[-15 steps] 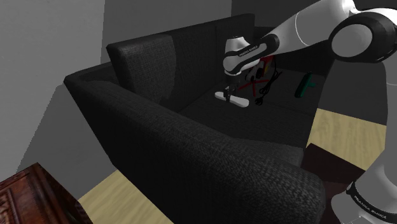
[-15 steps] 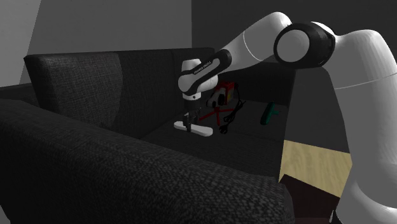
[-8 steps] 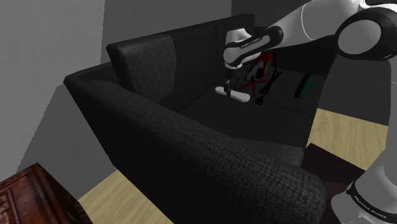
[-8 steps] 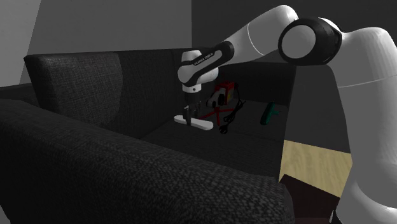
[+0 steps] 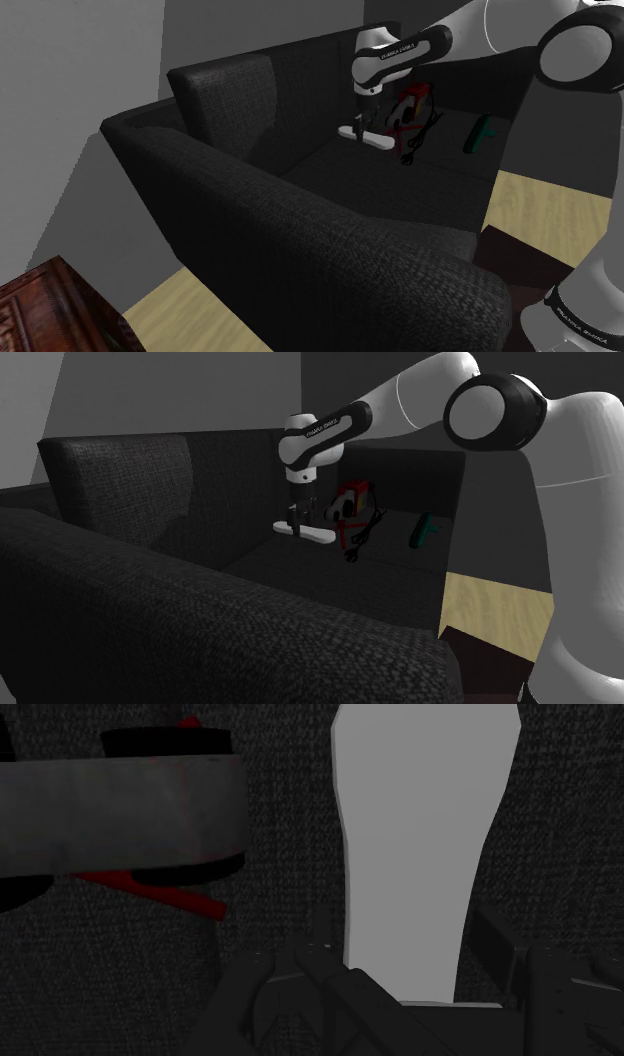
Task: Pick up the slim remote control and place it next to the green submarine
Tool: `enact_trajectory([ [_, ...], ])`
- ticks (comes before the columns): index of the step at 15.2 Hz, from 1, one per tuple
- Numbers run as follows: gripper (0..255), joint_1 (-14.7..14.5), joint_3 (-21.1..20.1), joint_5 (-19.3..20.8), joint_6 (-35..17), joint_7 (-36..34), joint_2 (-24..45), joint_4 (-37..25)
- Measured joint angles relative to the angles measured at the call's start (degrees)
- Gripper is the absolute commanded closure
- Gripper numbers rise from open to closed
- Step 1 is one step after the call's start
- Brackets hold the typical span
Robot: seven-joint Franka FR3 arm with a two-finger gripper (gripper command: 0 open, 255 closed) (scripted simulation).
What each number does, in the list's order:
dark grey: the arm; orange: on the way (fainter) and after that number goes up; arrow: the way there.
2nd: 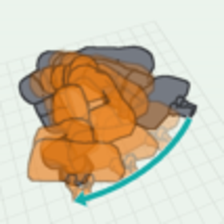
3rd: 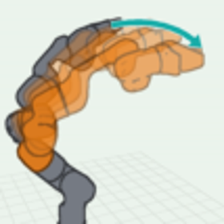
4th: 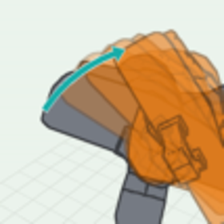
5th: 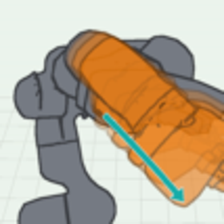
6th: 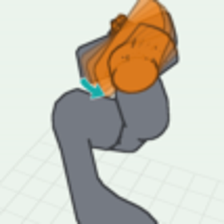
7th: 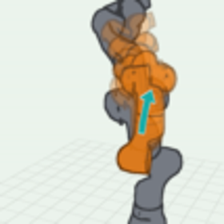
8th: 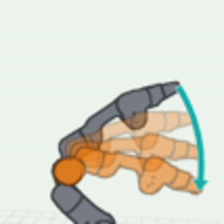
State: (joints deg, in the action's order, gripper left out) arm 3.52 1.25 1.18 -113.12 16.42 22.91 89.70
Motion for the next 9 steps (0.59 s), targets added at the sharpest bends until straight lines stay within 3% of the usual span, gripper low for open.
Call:
enact_trajectory([
  [4, 255, 0.0, 0.0, 0.0, 2.6, 0.1, -0.5, -2.2],
  [9, 255, 2.0, 1.0, -0.2, -0.7, 3.3, -8.4, 8.8],
])
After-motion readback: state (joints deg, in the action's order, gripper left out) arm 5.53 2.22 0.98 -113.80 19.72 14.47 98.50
